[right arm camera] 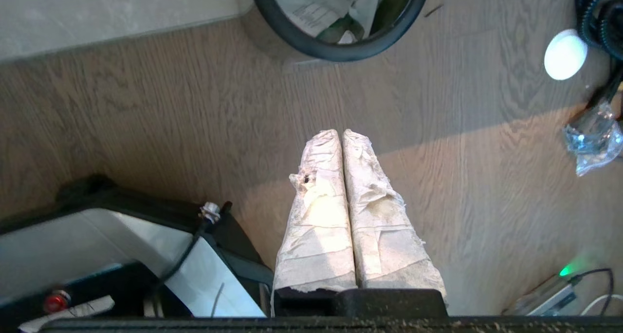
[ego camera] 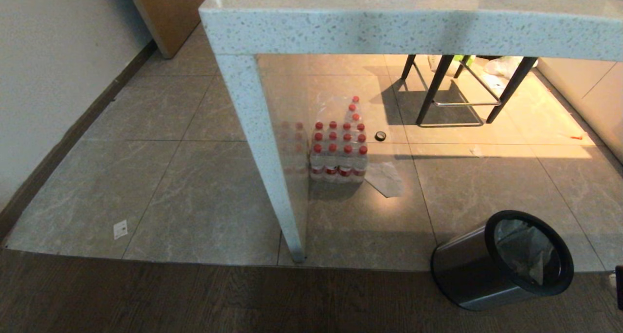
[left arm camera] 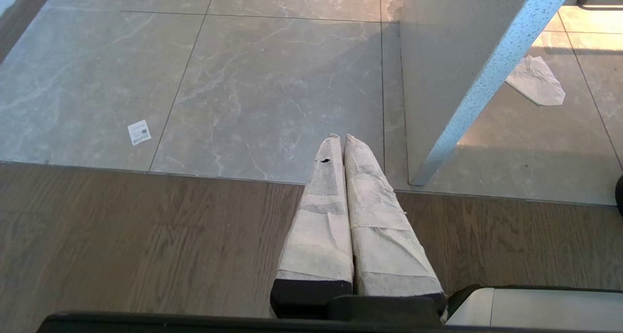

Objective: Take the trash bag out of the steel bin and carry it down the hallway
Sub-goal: Place the outer trash can on the ground

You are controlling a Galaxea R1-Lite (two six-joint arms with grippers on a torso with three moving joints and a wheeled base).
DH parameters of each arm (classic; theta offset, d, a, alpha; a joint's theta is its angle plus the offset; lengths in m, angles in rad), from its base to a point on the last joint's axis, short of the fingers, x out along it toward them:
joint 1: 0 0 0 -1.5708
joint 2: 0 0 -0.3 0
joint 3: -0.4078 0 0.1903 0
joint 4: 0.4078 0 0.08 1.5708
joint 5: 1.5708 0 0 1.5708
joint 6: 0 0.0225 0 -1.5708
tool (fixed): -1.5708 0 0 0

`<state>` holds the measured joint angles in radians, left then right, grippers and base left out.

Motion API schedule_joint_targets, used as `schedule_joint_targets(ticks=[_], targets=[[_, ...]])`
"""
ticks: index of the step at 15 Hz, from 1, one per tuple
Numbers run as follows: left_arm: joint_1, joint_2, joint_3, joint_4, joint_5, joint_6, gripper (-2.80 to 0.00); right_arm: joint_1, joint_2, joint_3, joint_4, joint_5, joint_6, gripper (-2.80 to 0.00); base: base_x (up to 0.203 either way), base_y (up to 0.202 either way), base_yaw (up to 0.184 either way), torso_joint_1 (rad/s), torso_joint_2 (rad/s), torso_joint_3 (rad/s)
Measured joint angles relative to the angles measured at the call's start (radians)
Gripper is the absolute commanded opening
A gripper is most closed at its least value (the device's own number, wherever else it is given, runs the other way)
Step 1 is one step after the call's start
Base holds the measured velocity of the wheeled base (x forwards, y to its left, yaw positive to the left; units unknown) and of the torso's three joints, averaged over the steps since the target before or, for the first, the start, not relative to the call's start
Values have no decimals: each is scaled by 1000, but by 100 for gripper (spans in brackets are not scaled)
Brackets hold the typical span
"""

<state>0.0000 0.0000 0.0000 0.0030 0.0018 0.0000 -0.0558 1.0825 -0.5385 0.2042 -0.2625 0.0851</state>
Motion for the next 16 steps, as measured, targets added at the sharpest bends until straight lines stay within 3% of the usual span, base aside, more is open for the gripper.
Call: schedule_joint_targets(ticks=[2, 5, 8, 10, 13, 16], targets=[[0, 0, 0, 0, 0, 0, -280, -16, 41, -7, -2, 3, 37, -280, 0, 0, 0, 0, 0, 0], [0, 0, 0, 0, 1, 0, -280, -80, 180, -27, -14, 33, 162, -280, 0, 0, 0, 0, 0, 0], [0, 0, 0, 0, 0, 0, -280, -147, 369, -60, -131, 119, 177, -280, 0, 0, 0, 0, 0, 0], [0, 0, 0, 0, 0, 0, -280, -168, 502, -72, -279, 177, 115, -280, 0, 0, 0, 0, 0, 0], [0, 0, 0, 0, 0, 0, -280, -179, 674, -79, -540, 317, -63, -280, 0, 0, 0, 0, 0, 0], [0, 0, 0, 0, 0, 0, -280, -182, 808, -74, -800, 533, -292, -280, 0, 0, 0, 0, 0, 0]])
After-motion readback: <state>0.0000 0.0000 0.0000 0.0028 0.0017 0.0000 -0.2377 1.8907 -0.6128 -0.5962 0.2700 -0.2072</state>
